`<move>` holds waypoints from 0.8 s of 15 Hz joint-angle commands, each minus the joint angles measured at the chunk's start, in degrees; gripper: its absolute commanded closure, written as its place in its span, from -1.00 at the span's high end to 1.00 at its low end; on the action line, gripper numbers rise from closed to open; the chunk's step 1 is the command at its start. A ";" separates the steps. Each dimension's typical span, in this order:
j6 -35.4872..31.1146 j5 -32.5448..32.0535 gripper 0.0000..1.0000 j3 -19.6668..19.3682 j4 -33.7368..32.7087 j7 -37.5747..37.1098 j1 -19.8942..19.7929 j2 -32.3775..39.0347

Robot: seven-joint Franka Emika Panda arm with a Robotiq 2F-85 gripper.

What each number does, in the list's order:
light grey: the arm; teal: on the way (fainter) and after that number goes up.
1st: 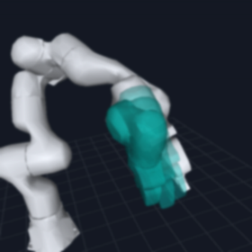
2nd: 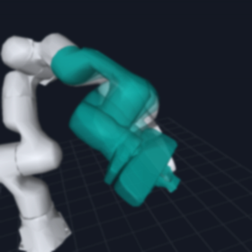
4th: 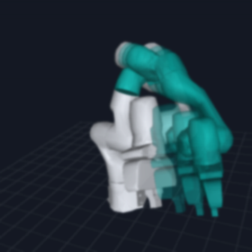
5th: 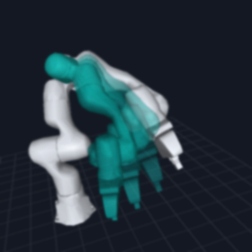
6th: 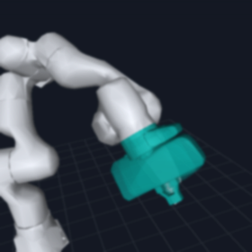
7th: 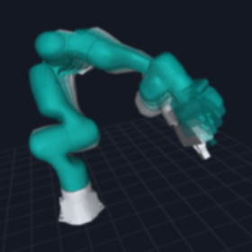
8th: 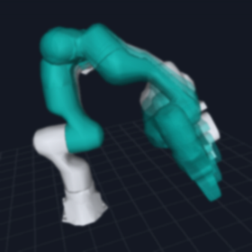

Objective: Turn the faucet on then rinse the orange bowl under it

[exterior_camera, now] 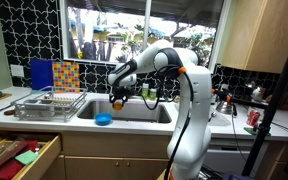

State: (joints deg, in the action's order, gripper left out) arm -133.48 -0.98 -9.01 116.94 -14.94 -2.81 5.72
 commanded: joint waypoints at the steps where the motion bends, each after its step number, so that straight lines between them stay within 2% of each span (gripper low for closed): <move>1: 4.11 1.03 -0.01 0.84 7.01 9.71 -1.93 -9.01; 2: 2.68 -1.99 -0.01 0.55 7.68 8.65 -2.09 -9.72; 3: -0.08 -6.61 -0.01 0.46 8.57 3.74 -2.50 -10.18; 4: 7.18 -0.30 -0.01 0.36 7.21 12.00 -2.73 -10.37; 5: -0.85 -8.50 -0.01 0.54 9.18 2.11 -3.61 -10.54; 6: 7.96 -2.05 -0.01 0.18 7.59 10.51 -3.43 -10.90; 7: 0.17 -8.99 -0.01 0.47 9.33 2.73 -4.37 -10.72; 8: 1.14 -10.33 -0.01 0.47 8.77 1.82 -4.77 -10.44; 9: 5.13 -5.20 -0.01 0.02 7.58 6.95 -4.56 -9.79; 10: 6.16 -5.10 -0.01 0.04 7.64 7.22 -4.72 -9.88; 11: 0.31 -9.40 -0.01 0.32 9.08 1.31 -5.31 -9.98; 12: 6.75 -3.91 -0.01 0.03 7.66 7.50 -4.89 -9.65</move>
State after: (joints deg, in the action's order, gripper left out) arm -129.88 -8.27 -9.08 124.05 -10.46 -7.21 -3.60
